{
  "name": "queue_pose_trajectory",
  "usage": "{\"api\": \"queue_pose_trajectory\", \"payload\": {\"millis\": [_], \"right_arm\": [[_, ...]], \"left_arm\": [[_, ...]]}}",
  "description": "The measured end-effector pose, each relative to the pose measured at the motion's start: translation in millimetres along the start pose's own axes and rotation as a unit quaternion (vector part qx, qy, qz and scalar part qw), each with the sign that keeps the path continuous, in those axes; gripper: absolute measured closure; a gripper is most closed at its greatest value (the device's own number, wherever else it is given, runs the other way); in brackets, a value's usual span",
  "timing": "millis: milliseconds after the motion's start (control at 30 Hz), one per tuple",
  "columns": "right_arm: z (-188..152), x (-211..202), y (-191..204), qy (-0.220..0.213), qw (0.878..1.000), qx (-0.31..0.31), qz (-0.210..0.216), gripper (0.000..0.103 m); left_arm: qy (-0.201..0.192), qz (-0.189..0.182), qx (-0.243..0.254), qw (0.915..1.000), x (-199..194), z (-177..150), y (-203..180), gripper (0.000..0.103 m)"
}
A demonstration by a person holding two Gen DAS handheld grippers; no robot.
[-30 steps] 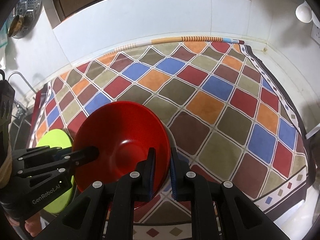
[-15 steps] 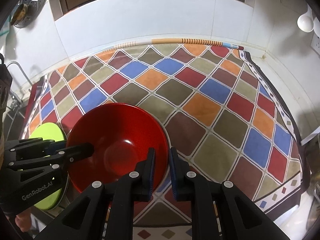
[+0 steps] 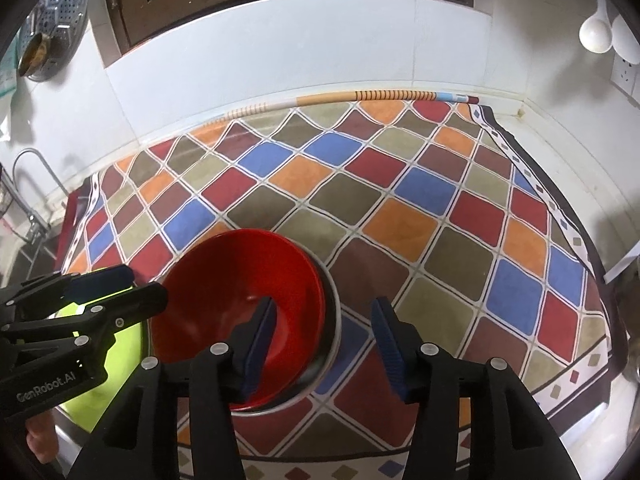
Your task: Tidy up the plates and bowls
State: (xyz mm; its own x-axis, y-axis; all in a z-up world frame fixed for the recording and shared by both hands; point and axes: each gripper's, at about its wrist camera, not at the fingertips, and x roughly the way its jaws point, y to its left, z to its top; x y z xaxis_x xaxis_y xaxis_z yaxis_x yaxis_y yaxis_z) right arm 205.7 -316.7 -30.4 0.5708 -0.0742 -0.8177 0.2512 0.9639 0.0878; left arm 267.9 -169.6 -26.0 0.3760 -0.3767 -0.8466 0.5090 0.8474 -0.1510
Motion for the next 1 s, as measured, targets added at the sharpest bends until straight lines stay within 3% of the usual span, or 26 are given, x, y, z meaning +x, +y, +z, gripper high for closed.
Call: {"api": "queue_pose_trajectory", "payload": {"millis": [200, 600, 1000], "right_arm": [[-1.0, 9.1, -5.1, 0.010, 1.000, 0.017, -0.002, 0.052], [-9.1, 35.5, -12.8, 0.051, 0.997, 0.057, 0.034, 0.052], [-16.9, 56.0, -15.5, 0.095, 0.990, 0.085, 0.059, 0.064]], "left_arm": [[0.025, -0.003, -0.011, 0.9996, 15.3, -4.3, 3.7, 0.056], [0.081, -0.041, -0.045, 0.9948, 53.0, -8.4, 2.3, 0.057], [0.108, -0.048, -0.055, 0.9914, 71.8, -8.8, 1.3, 0.075]]}}
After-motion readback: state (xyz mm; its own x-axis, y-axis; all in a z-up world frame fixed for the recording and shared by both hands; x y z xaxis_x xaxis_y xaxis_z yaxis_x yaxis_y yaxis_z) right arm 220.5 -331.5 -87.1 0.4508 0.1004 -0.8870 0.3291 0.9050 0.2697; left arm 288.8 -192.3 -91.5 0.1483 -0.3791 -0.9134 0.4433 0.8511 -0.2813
